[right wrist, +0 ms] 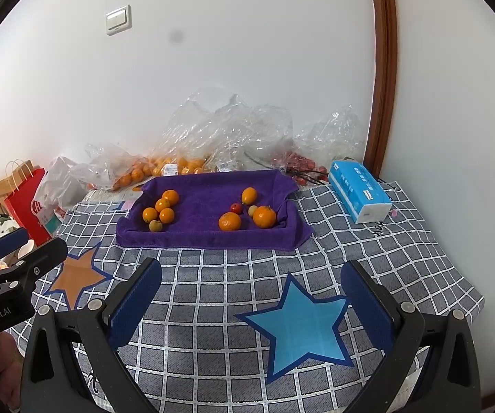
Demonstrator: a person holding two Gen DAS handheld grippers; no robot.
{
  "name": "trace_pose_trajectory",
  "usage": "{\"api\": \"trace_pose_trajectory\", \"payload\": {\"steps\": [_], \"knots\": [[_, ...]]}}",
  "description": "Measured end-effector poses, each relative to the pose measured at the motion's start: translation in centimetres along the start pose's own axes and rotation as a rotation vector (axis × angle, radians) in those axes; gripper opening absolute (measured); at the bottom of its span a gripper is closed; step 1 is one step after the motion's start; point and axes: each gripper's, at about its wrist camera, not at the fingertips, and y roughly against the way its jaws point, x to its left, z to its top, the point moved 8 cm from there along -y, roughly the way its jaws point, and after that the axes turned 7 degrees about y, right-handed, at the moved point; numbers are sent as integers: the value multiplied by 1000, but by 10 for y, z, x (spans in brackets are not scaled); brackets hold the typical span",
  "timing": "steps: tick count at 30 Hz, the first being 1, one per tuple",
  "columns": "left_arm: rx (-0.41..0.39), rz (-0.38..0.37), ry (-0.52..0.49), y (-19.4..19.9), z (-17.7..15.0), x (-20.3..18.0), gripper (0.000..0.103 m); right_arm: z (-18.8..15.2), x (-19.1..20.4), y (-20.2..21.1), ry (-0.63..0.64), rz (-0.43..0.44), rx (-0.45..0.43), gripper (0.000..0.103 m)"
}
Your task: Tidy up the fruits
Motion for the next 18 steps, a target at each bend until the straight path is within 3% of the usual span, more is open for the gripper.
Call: {"api": "trace_pose_trajectory", "payload": {"steps": [18], "knots": [[-1, 1, 0, 1, 0, 0, 92, -1, 4, 2, 2, 3, -2, 102]]}}
